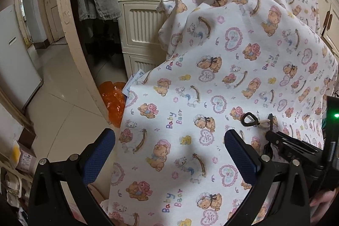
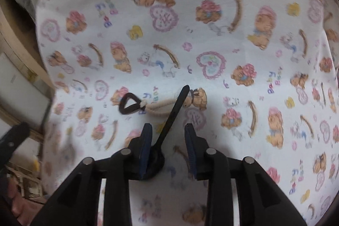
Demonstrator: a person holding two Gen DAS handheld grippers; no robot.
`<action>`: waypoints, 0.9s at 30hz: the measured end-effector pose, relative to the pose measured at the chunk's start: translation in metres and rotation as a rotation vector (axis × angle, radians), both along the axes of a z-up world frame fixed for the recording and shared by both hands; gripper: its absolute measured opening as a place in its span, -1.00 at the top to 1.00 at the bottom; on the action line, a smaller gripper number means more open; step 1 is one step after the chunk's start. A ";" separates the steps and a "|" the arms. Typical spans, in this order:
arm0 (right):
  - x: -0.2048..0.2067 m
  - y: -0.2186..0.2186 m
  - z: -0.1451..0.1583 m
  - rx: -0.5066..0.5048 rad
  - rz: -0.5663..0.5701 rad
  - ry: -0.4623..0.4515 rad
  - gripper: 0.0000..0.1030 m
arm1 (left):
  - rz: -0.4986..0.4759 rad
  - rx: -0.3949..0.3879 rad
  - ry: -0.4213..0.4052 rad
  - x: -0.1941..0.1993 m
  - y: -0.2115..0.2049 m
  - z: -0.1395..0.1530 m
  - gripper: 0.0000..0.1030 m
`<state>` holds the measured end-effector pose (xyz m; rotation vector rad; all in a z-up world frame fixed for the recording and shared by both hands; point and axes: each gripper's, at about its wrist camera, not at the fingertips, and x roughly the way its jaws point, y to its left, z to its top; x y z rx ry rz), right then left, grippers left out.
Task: Collect trash
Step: 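Grasp the black spoon handle with the right tool while the left tool grasps the black cord loop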
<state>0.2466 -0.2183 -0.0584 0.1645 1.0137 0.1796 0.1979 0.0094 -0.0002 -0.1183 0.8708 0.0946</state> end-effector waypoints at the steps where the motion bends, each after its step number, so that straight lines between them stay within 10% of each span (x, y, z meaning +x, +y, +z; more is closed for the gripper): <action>1: 0.001 0.002 0.000 -0.014 0.002 -0.014 0.44 | 0.002 -0.003 0.000 0.001 0.000 0.000 -0.98; 4: 0.001 0.015 -0.003 -0.124 0.029 -0.042 0.87 | -0.012 -0.027 0.014 0.003 -0.003 -0.002 -0.98; 14: -0.043 -0.046 0.023 -0.098 0.054 -0.091 0.89 | -0.062 -0.150 0.077 0.027 -0.030 -0.016 -0.96; 27: -0.039 -0.079 0.021 -0.001 0.021 -0.045 0.89 | -0.223 -0.027 0.062 0.054 -0.128 -0.043 -0.60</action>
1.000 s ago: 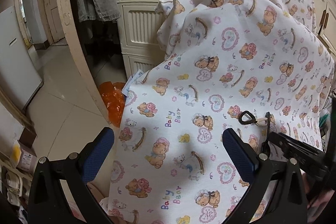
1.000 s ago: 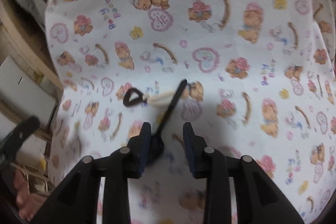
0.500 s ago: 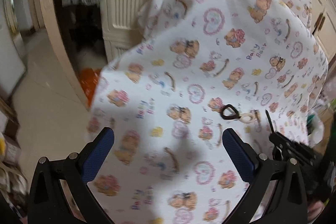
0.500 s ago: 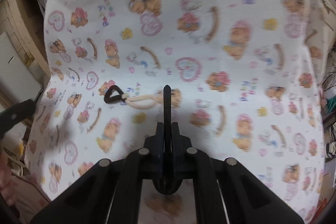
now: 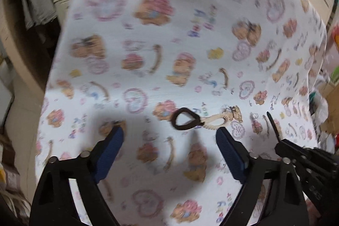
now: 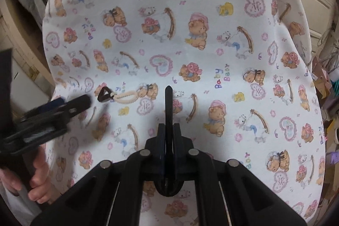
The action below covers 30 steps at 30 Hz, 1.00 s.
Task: Collect trash
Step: 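Grasp the black spoon handle with the right tool while the left tool grasps the black cord loop, then carry the spoon and its cord down over the pink basket with both tools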
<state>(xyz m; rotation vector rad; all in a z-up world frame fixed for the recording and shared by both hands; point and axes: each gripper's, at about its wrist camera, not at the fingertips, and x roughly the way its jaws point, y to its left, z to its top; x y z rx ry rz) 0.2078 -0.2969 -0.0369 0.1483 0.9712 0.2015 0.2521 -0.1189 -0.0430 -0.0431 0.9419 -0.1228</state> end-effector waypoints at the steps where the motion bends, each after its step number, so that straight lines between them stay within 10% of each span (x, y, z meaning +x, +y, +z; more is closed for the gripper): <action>1: 0.000 0.001 0.001 0.000 0.004 -0.002 0.89 | -0.006 0.004 0.002 0.003 -0.005 -0.004 -0.49; 4: 0.003 0.009 -0.001 0.017 0.009 -0.003 0.89 | -0.018 -0.004 0.012 0.011 -0.013 -0.017 -0.16; 12: -0.002 -0.005 0.001 0.025 0.000 0.017 0.89 | -0.030 0.036 -0.025 0.012 -0.024 -0.026 -0.01; 17: 0.001 -0.006 -0.002 0.011 -0.017 0.023 0.89 | -0.039 0.088 -0.037 0.021 -0.029 -0.029 0.85; 30: 0.001 -0.004 -0.001 0.000 -0.025 0.011 0.89 | -0.062 0.016 -0.050 -0.001 -0.015 0.005 0.92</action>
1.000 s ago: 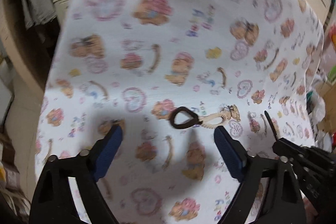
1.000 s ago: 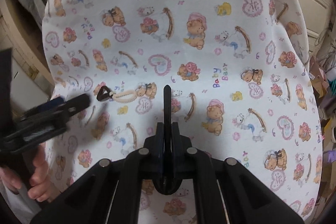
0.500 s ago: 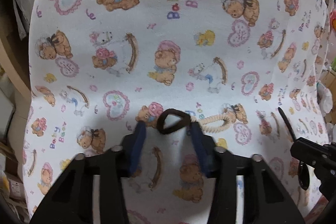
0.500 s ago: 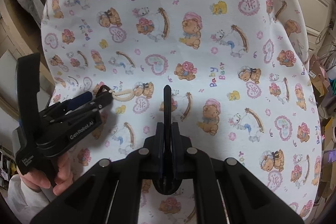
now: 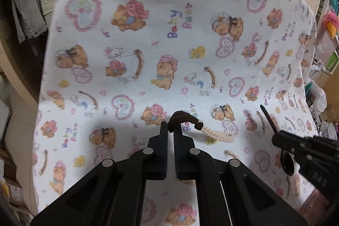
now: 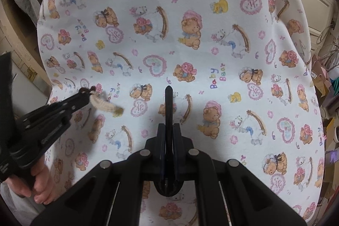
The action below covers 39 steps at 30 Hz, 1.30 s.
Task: Collect trash
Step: 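Carry the spoon and its cord down over the pink basket with both tools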
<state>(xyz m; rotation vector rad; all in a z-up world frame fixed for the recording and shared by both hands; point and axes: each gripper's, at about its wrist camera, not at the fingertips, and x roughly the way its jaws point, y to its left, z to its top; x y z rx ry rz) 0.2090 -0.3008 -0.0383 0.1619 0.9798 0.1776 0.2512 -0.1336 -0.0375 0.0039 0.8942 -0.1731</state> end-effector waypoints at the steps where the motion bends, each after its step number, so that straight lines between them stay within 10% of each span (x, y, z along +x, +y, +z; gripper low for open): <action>1: 0.000 0.000 0.002 0.005 -0.001 -0.003 0.89 | 0.000 0.004 -0.003 -0.002 0.002 0.002 0.92; 18: -0.027 0.013 0.023 0.083 0.004 -0.026 0.89 | -0.002 -0.014 0.033 -0.064 0.049 0.025 0.92; 39: -0.167 0.046 0.049 0.162 -0.045 -0.101 0.89 | -0.004 -0.102 0.059 -0.191 0.076 0.051 0.91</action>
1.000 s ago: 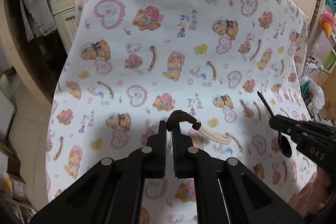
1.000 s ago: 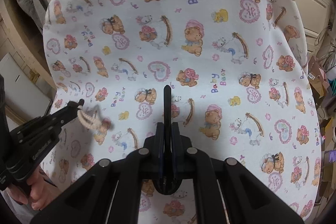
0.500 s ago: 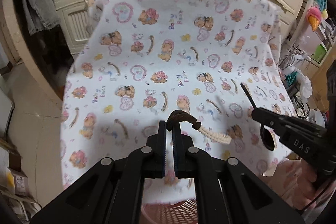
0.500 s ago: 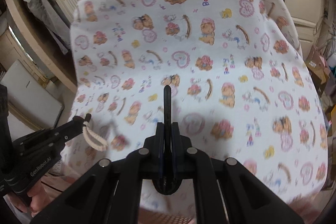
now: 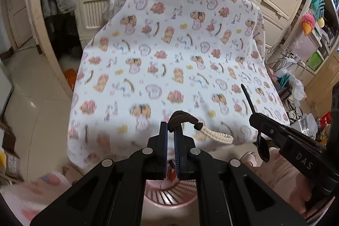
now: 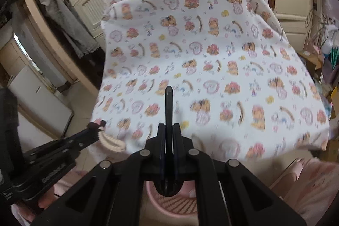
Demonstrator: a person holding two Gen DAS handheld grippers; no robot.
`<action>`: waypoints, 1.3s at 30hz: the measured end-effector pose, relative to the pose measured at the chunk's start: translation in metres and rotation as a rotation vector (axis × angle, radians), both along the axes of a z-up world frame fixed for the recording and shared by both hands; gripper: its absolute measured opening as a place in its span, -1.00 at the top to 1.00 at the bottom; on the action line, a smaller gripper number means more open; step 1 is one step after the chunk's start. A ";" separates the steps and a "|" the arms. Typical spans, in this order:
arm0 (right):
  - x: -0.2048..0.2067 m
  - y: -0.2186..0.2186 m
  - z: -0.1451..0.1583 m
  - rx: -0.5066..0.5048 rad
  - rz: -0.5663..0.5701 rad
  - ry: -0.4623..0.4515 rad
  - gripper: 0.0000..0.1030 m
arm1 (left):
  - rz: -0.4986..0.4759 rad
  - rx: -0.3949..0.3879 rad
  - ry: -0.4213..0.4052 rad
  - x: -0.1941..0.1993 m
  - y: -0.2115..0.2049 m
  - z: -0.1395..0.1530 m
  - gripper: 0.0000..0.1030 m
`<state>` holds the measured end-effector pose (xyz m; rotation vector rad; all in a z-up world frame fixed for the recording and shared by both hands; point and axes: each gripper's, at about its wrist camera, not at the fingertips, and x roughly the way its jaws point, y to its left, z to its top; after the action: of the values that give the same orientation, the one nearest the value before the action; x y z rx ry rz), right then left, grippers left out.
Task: Collect trash
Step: 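Carry the spoon and its cord down over the pink basket with both tools, then open both tools to drop the spoon and cord into the basket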
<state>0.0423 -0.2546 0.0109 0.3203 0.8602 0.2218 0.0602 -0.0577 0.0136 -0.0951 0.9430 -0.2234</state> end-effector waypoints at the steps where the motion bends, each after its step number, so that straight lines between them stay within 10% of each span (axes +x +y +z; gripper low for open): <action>1: -0.006 0.001 -0.001 0.000 0.001 0.001 0.89 | 0.001 -0.002 0.001 -0.005 0.001 -0.001 0.91; 26: -0.028 0.031 -0.098 -0.010 0.112 0.209 0.89 | -0.042 0.094 0.231 -0.013 0.001 -0.092 0.90; 39: -0.003 0.035 -0.176 -0.034 0.113 0.417 0.89 | -0.044 0.020 0.538 0.002 0.010 -0.166 0.90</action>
<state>0.0391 -0.2200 -0.1647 0.2911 1.2944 0.2490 0.0623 -0.0475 -0.1520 -0.1188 1.4835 -0.2341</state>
